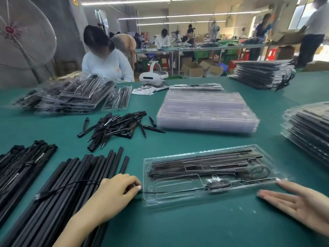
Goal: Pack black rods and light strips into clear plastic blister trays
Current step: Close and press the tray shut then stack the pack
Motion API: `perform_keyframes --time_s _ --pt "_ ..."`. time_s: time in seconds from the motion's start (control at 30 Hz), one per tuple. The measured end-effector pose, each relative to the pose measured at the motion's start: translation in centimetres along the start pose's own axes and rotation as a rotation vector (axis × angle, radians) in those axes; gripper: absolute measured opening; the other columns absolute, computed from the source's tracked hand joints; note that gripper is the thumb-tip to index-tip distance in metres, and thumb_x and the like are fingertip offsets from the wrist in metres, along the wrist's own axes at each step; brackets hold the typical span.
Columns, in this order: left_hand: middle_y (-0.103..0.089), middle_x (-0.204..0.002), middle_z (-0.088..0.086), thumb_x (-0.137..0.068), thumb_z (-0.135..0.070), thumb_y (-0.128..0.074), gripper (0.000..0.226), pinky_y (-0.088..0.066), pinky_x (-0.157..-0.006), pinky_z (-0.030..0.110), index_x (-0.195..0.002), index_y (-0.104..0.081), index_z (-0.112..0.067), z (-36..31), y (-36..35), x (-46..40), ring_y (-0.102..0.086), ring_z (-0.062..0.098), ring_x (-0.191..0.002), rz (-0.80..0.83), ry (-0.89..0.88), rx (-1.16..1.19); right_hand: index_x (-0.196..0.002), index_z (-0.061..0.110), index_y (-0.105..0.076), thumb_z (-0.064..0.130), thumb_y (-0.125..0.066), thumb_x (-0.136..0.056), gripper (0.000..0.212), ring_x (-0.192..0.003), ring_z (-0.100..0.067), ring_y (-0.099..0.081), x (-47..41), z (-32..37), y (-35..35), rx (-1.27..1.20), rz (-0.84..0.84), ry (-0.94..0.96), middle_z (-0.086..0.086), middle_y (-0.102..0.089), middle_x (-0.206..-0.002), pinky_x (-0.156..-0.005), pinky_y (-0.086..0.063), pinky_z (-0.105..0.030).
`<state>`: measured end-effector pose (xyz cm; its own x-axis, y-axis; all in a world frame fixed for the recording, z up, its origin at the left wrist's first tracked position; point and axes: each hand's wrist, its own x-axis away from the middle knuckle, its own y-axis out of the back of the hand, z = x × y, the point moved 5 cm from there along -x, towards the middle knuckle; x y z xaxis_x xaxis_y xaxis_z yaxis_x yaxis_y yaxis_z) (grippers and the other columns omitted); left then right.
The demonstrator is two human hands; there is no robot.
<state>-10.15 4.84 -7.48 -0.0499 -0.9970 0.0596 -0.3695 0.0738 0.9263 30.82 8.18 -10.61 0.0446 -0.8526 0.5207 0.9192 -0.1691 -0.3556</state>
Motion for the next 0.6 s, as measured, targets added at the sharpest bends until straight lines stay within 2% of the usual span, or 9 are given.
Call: perform_keyframes --time_s 0.07,0.17,0.3,0.37,0.4,0.47,0.5,0.53,0.6 --pt "-0.063 -0.084 -0.013 -0.101 -0.041 -0.036 0.030 -0.036 -0.093 0.032 -0.083 -0.060 -0.043 0.3 0.0 -0.3 -0.053 -0.001 -0.089 -0.002 0.096 0.082 -0.121 0.017 -0.046 0.011 -0.053 -0.090 0.033 -0.079 -0.041 -0.070 0.1 -0.4 -0.9 0.000 0.010 0.037 -0.043 -0.062 -0.096 -0.050 -0.058 -0.037" --pt "-0.063 -0.075 -0.008 -0.099 -0.050 -0.031 0.039 -0.025 -0.087 0.031 -0.089 -0.064 -0.033 0.3 -0.1 -1.2 -0.055 0.003 -0.088 0.047 0.198 0.120 -0.098 0.025 -0.039 0.012 -0.057 -0.090 0.024 -0.083 -0.044 -0.069 0.4 -1.0 -2.6 0.024 0.012 0.089 -0.043 -0.062 -0.095 -0.053 -0.059 -0.038" --pt "-0.065 -0.075 -0.011 -0.096 -0.055 -0.037 0.032 -0.023 -0.085 0.030 -0.090 -0.058 -0.032 0.2 -0.5 -2.4 -0.053 0.007 -0.094 0.120 0.224 0.123 -0.086 0.027 -0.034 0.013 -0.063 -0.087 0.032 -0.083 -0.044 -0.069 0.4 -1.3 -3.5 0.067 -0.023 0.171 -0.040 -0.065 -0.090 -0.058 -0.060 -0.042" --pt "-0.066 -0.080 -0.011 -0.093 -0.056 -0.045 0.033 -0.031 -0.086 0.029 -0.091 -0.057 -0.026 0.1 -0.9 -2.8 -0.056 0.007 -0.088 0.174 0.231 0.190 -0.091 0.028 -0.036 0.012 -0.065 -0.085 0.035 -0.084 -0.043 -0.070 0.2 -1.4 -3.6 0.055 -0.029 0.199 -0.040 -0.065 -0.091 -0.061 -0.060 -0.042" --pt "-0.066 -0.081 -0.010 -0.090 -0.057 -0.049 0.036 -0.036 -0.082 0.028 -0.089 -0.056 -0.022 0.0 -1.0 -3.0 -0.055 0.008 -0.082 0.196 0.230 0.219 -0.102 0.028 -0.038 0.011 -0.066 -0.084 0.037 -0.084 -0.043 -0.070 0.1 -1.5 -3.6 0.052 -0.032 0.209 -0.039 -0.065 -0.091 -0.062 -0.060 -0.042" --pt "-0.064 -0.083 -0.006 -0.088 -0.054 -0.056 0.037 -0.037 -0.068 0.026 -0.084 -0.051 -0.018 -0.4 -1.1 -3.3 -0.050 0.009 -0.072 0.220 0.216 0.228 -0.131 0.025 -0.033 0.008 -0.064 -0.085 0.057 -0.084 -0.043 -0.070 -0.3 -1.6 -3.2 0.068 -0.059 0.223 -0.037 -0.066 -0.092 -0.062 -0.060 -0.041" --pt "-0.066 -0.086 -0.004 -0.088 -0.052 -0.058 0.035 -0.036 -0.065 0.025 -0.083 -0.049 -0.018 -0.7 -1.0 -3.3 -0.049 0.009 -0.069 0.220 0.210 0.238 -0.135 0.024 -0.031 0.007 -0.063 -0.087 0.060 -0.083 -0.042 -0.070 -0.3 -1.6 -3.2 0.066 -0.060 0.228 -0.037 -0.066 -0.091 -0.060 -0.060 -0.039" --pt "-0.070 -0.090 -0.002 -0.089 -0.048 -0.060 0.034 -0.035 -0.064 0.024 -0.082 -0.048 -0.017 -0.9 -0.9 -3.3 -0.050 0.008 -0.068 0.217 0.209 0.292 -0.130 0.023 -0.034 0.006 -0.061 -0.088 0.053 -0.080 -0.041 -0.071 -0.2 -1.5 -3.4 0.066 -0.051 0.229 -0.037 -0.066 -0.091 -0.058 -0.060 -0.037" --pt "-0.075 -0.087 0.002 -0.091 -0.037 -0.061 0.030 -0.036 -0.060 0.022 -0.083 -0.044 -0.014 -1.4 -0.9 -3.3 -0.061 0.006 -0.065 0.247 0.218 0.515 -0.102 0.023 -0.041 0.004 -0.057 -0.090 0.028 -0.075 -0.038 -0.071 0.2 -1.6 -3.8 0.034 -0.018 0.210 -0.038 -0.065 -0.092 -0.054 -0.060 -0.034"
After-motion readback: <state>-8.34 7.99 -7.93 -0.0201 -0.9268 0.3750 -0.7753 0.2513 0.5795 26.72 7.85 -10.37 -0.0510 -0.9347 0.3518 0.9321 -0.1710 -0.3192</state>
